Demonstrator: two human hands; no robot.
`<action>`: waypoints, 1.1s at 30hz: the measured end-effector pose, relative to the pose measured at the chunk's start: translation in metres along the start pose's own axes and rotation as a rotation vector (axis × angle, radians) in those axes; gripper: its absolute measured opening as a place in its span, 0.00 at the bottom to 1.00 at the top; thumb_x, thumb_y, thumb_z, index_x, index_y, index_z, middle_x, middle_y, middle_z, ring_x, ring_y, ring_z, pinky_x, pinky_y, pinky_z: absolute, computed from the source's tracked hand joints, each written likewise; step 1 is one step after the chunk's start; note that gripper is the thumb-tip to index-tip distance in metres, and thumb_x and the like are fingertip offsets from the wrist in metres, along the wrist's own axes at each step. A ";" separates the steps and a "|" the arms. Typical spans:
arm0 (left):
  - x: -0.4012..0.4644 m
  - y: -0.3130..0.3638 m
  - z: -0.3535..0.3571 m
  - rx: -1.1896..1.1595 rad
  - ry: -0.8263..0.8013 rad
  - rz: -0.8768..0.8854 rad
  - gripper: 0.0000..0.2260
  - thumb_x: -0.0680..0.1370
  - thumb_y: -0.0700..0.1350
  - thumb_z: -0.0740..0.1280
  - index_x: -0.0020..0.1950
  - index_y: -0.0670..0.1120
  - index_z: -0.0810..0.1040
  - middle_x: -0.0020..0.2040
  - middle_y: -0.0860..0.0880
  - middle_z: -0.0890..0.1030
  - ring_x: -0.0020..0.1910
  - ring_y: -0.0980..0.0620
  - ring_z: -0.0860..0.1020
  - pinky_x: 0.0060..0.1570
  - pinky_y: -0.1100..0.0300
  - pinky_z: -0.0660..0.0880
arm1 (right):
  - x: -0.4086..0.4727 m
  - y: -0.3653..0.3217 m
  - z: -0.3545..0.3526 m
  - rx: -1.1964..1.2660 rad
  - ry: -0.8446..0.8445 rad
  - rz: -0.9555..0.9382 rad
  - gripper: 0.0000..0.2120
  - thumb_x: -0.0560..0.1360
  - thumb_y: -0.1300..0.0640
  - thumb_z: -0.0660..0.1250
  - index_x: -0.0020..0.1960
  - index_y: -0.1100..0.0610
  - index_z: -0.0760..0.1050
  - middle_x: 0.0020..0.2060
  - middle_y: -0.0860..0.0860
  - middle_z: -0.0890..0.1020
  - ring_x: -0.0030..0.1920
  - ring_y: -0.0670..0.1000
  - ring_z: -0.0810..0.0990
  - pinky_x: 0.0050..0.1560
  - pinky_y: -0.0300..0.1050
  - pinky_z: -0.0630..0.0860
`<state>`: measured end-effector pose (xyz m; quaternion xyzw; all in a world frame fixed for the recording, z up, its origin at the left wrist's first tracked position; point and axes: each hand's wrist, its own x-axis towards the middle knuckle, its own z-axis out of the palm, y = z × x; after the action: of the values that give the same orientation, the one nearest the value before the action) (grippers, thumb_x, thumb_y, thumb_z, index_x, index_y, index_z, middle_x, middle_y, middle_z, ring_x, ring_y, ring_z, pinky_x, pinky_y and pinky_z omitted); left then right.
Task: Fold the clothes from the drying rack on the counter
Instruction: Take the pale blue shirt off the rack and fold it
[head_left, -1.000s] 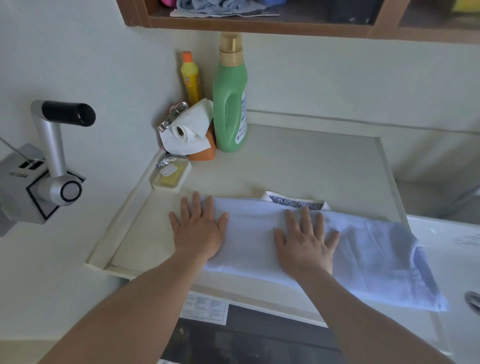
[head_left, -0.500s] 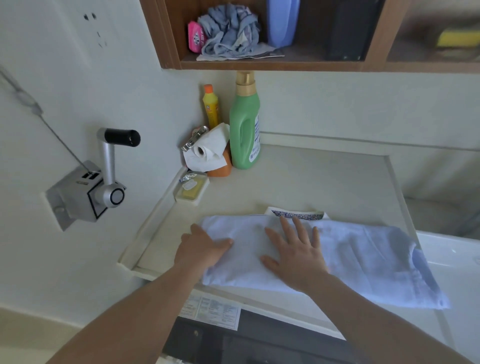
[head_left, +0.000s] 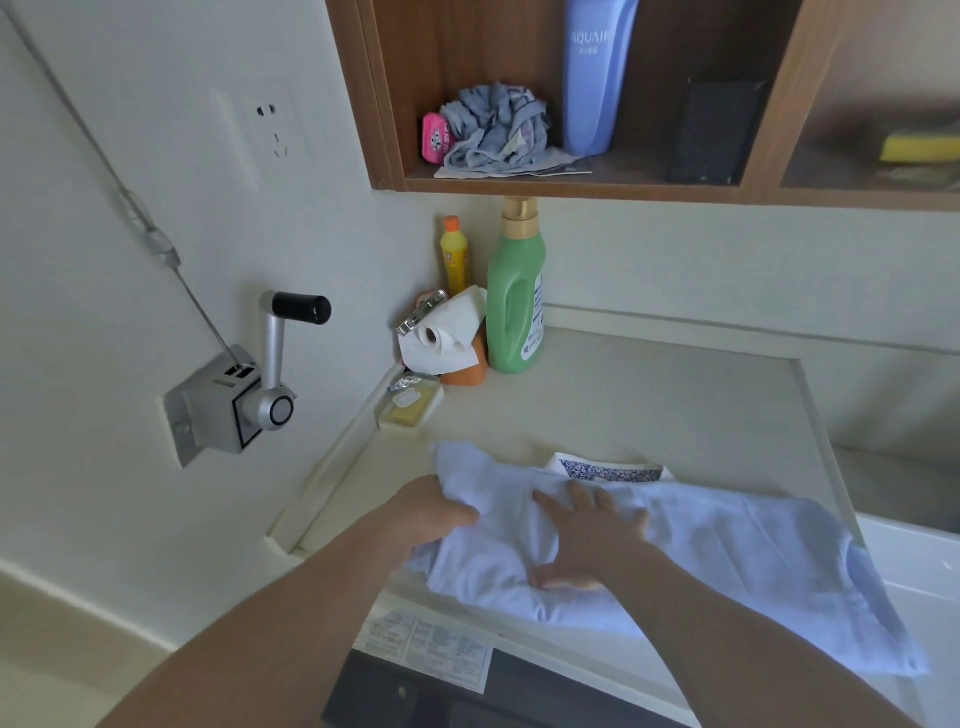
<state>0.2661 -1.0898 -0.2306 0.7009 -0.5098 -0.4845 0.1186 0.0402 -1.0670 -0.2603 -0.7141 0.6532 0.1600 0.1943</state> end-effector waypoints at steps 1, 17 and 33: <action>-0.003 0.005 -0.001 0.016 0.008 0.038 0.20 0.66 0.52 0.75 0.57 0.50 0.82 0.53 0.47 0.85 0.52 0.46 0.84 0.57 0.46 0.81 | 0.000 0.000 -0.001 -0.003 -0.004 0.001 0.55 0.63 0.23 0.66 0.79 0.32 0.38 0.82 0.48 0.40 0.81 0.59 0.41 0.69 0.80 0.48; -0.034 0.087 0.070 0.275 -0.023 0.262 0.12 0.75 0.48 0.69 0.42 0.48 0.66 0.39 0.50 0.70 0.37 0.49 0.70 0.37 0.56 0.66 | 0.000 0.009 0.023 0.174 0.214 -0.082 0.47 0.63 0.22 0.50 0.79 0.36 0.49 0.79 0.43 0.51 0.81 0.51 0.43 0.71 0.73 0.41; -0.031 0.095 0.135 0.456 -0.139 0.396 0.13 0.82 0.46 0.54 0.49 0.46 0.78 0.45 0.46 0.85 0.42 0.44 0.83 0.44 0.50 0.82 | -0.044 0.094 0.023 0.837 0.382 0.215 0.08 0.81 0.55 0.56 0.45 0.54 0.72 0.40 0.47 0.78 0.51 0.55 0.79 0.55 0.46 0.69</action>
<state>0.1006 -1.0630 -0.2186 0.5617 -0.7388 -0.3720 0.0154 -0.0569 -1.0243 -0.2653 -0.5195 0.7559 -0.2318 0.3242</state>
